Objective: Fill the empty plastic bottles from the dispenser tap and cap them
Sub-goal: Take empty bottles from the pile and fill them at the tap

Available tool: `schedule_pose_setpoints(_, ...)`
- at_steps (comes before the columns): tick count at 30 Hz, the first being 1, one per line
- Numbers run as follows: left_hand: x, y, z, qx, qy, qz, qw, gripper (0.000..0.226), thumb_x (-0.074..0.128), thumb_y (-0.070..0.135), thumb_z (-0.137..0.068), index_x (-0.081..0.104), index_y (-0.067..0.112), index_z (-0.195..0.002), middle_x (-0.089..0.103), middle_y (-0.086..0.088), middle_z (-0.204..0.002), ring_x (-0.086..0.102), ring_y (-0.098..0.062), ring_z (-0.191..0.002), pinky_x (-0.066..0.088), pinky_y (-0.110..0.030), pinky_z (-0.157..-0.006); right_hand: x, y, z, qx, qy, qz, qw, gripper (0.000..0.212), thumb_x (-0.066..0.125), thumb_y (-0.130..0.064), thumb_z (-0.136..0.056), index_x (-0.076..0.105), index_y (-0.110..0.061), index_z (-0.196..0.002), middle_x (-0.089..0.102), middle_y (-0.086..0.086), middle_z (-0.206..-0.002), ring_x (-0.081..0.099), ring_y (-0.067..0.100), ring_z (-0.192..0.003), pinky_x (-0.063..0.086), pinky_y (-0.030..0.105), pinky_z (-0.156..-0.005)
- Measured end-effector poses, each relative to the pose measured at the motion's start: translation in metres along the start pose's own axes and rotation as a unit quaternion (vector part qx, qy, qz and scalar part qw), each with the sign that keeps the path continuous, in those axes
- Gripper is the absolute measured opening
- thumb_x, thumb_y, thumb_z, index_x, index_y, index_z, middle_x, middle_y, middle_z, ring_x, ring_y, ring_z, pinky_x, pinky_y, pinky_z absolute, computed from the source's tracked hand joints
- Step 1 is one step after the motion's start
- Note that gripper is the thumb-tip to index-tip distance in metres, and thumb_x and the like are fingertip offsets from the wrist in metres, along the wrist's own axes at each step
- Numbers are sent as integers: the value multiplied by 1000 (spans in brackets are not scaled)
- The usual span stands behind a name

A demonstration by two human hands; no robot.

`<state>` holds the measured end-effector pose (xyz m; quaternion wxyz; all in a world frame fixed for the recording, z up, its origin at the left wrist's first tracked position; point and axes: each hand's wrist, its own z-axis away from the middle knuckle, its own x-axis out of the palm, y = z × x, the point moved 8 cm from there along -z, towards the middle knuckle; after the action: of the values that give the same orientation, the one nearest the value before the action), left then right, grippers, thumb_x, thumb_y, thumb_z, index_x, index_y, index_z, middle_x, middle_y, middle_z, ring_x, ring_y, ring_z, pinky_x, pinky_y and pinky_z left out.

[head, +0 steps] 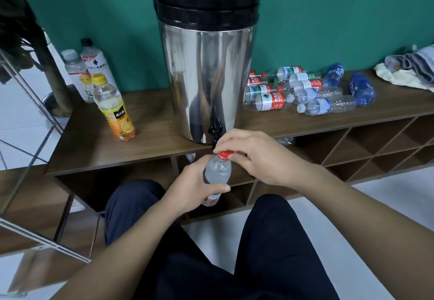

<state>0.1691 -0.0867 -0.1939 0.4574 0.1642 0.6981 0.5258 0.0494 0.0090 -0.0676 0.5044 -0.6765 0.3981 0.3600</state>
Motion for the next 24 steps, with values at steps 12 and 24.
schedule_pose_setpoints(12,-65,30,27,7,100,1,995,61,99,40,-83,68,41,-136,76,24,-118,71,2,-113,55,-16,-90,-27,-59,-69,-31,-9,120,992,28,71,-46,-105,78,-22,-117,56,-12,-99,56,9,-87,47,31,-79)
schedule_pose_setpoints(24,-140,26,15,21,168,-27,985,67,97,50,-82,65,41,-141,75,20,-126,71,-2,-118,63,-43,-101,-32,-91,-143,-81,-103,146,981,24,61,-33,-113,71,-29,-135,56,-8,-117,60,18,-104,54,42,-95)
